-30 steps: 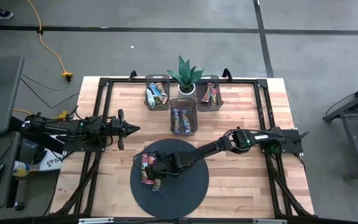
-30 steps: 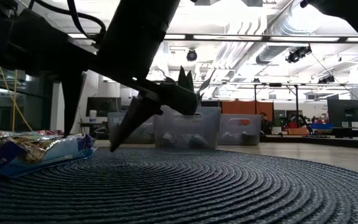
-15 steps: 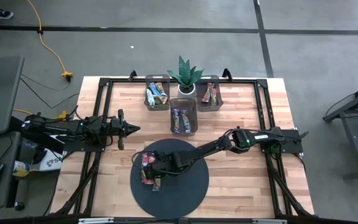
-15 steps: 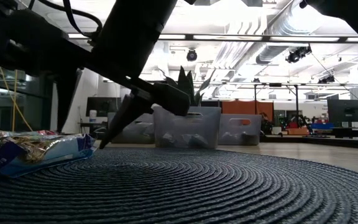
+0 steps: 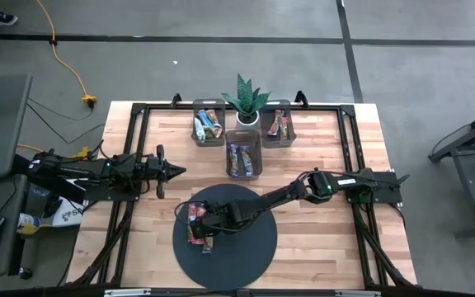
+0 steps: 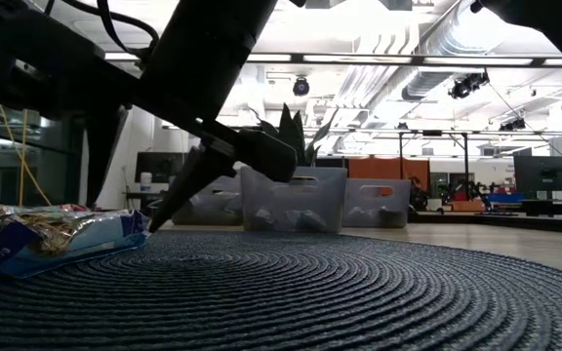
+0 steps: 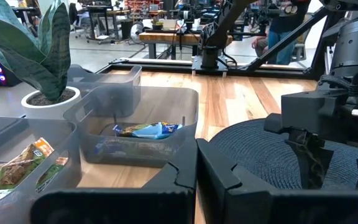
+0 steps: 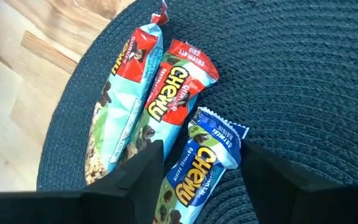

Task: Pick and place Granola Bars by type
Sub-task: Put the blue granola bar into the middle black bin

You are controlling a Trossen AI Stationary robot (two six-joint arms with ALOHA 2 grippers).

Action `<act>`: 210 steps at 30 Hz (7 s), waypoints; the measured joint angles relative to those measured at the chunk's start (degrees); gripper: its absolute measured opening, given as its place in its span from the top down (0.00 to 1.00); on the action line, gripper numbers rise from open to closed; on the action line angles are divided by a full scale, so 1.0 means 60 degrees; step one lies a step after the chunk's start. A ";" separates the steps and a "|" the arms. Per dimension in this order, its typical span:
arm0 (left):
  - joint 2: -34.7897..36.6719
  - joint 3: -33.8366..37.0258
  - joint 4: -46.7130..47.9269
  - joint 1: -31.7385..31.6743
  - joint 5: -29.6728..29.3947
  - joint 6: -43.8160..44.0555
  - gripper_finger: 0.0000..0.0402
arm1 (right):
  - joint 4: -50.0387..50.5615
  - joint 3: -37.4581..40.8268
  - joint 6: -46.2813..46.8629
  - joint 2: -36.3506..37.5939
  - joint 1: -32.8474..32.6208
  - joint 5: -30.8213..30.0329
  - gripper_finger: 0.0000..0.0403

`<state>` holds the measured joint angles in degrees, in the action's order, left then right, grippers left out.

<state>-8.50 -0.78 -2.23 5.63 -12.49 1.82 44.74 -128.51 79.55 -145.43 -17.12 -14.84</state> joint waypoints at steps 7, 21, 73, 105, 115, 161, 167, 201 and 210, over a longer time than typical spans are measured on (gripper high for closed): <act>0.0001 0.0001 -0.0001 0.0000 0.0000 -0.0003 1.00 | 0.0010 0.0000 0.0015 0.0000 -0.0007 0.0070 0.53; -0.0001 0.0001 0.0000 0.0002 0.0000 -0.0001 1.00 | 0.0018 0.0000 -0.0009 0.0000 -0.0025 0.0185 0.66; -0.0002 -0.0001 0.0000 0.0003 0.0000 0.0000 1.00 | 0.0454 -0.0009 -0.1115 0.0699 -0.0029 -0.0514 1.00; 0.0001 0.0001 -0.0005 0.0000 0.0003 -0.0003 1.00 | 0.2432 -0.0011 -0.4662 0.5618 0.0654 -0.4618 1.00; -0.0001 0.0001 0.0002 0.0000 0.0004 0.0001 1.00 | 0.3094 0.0000 -0.5370 0.5521 0.1722 -0.4500 1.00; 0.0001 -0.0003 0.0002 0.0000 0.0000 -0.0003 1.00 | 0.4594 0.0000 -0.4925 0.2564 0.3682 -0.3121 1.00; -0.0003 -0.0001 0.0002 0.0000 0.0000 -0.0003 1.00 | 0.4666 0.0000 -0.4496 0.2210 0.3928 -0.2611 1.00; -0.0003 -0.0003 0.0006 0.0000 0.0000 0.0001 1.00 | 0.4746 0.0003 -0.4051 0.1694 0.4357 -0.0113 1.00; -0.0001 -0.0001 -0.0001 0.0000 0.0000 0.0001 1.00 | 0.4670 0.0000 -0.4072 0.1708 0.4553 0.0344 1.00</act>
<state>-8.50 -0.79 -2.24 5.63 -12.49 1.83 72.76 -128.51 55.12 -135.17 10.19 -12.78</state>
